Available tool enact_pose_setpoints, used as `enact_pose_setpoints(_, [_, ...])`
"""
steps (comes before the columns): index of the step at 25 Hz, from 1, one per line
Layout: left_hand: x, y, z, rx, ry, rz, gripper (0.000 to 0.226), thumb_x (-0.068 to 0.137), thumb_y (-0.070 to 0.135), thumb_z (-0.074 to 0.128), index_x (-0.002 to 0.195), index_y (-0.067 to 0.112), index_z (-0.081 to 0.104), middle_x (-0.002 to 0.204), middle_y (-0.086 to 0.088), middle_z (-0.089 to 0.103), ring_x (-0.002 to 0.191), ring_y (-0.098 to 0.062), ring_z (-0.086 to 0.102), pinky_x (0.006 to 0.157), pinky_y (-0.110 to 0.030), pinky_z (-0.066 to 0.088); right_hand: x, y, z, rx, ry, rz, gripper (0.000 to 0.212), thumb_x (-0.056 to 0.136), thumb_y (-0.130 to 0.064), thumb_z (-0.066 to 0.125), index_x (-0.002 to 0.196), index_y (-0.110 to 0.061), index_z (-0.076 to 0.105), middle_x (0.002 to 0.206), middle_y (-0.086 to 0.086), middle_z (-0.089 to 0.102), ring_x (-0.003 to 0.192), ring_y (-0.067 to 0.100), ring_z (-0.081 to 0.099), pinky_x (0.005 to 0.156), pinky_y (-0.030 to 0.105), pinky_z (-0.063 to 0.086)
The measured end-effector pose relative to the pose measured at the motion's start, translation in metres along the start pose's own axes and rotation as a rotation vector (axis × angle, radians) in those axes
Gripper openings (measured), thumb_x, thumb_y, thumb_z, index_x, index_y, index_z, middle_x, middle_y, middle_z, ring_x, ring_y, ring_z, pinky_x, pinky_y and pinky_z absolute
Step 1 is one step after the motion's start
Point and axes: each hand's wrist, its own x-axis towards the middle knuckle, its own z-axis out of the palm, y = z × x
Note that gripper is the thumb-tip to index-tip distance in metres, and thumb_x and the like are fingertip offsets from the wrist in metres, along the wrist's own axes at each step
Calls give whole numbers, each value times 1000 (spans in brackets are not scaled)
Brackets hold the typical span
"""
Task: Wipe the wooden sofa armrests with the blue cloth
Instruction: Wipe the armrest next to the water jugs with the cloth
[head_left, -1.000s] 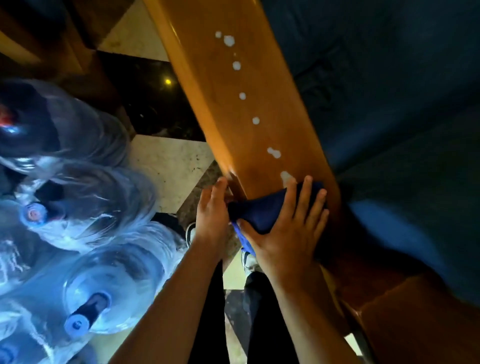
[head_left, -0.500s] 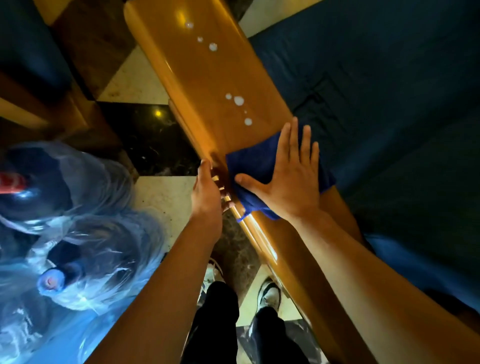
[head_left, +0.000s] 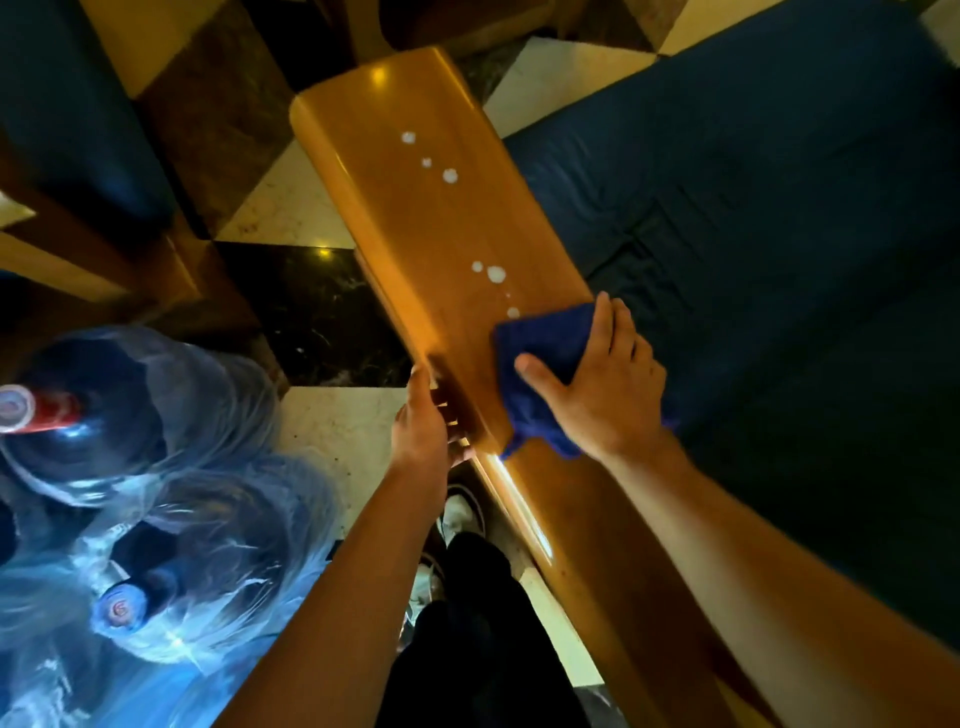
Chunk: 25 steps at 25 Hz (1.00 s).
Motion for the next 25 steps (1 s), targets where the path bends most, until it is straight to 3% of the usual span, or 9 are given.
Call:
enact_pose_setpoints(3, [11,18,0,0,24,30,60,98,65,40,115,14,66,109,-13,75,98,-32,73,84,-48,60,88,-16,-2,284,-70,70,101,76,-90,41,138,-12,51,135,17,63,121,38,62,93,42,50])
enact_pose_setpoints(6, [19,27,-4,9,16,65,59,100,64,36,104,15,68,100,-12,77,90,-31,75,63,-37,60,129,-10,-1,530,-113,67,68,91,-74,48,118,-15,65,114,7,73,116,34,66,79,24,43])
enact_pose_setpoints(8, [13,24,-11,18,23,56,61,101,64,34,103,15,69,93,-12,79,87,-30,77,56,-34,61,109,6,5,623,-91,4,48,99,-58,51,123,-19,66,116,-2,70,118,23,64,79,11,37])
enact_pose_setpoints(10, [10,21,-16,33,17,58,61,101,63,34,101,14,70,86,-9,81,82,-27,78,55,-33,61,67,27,7,615,-9,-75,47,98,-52,50,135,-25,57,131,7,66,119,10,58,87,4,31])
enact_pose_setpoints(12, [3,20,-12,29,24,37,59,101,62,35,101,15,69,91,-11,80,84,-28,77,62,-37,61,7,50,9,412,4,-152,64,95,-56,47,149,-24,40,153,12,49,136,15,48,107,11,28])
enact_pose_setpoints(14, [-6,20,0,-3,16,3,54,101,61,36,100,17,67,99,-11,76,89,-29,74,70,-40,59,-70,61,20,77,-10,-242,87,95,-61,43,163,-15,17,170,13,19,156,29,20,125,37,18])
enact_pose_setpoints(18, [-9,18,2,-17,33,-41,57,102,60,34,93,17,69,93,-9,76,82,-26,72,83,-45,59,-157,38,43,-178,-13,-360,99,86,-56,51,163,-8,9,171,15,6,155,43,15,122,59,20])
enact_pose_setpoints(22, [4,38,-23,84,93,26,65,105,57,25,93,15,73,86,-8,79,78,-23,72,93,-45,50,-68,-55,39,-156,34,-385,103,83,-36,74,161,-5,14,170,20,12,156,43,12,124,58,18])
enact_pose_setpoints(25, [13,64,-31,-54,65,94,59,105,56,30,104,14,71,92,-10,77,81,-25,71,81,-42,55,21,-143,29,-89,93,-439,70,103,-28,48,162,-8,15,171,16,14,157,39,12,126,55,18])
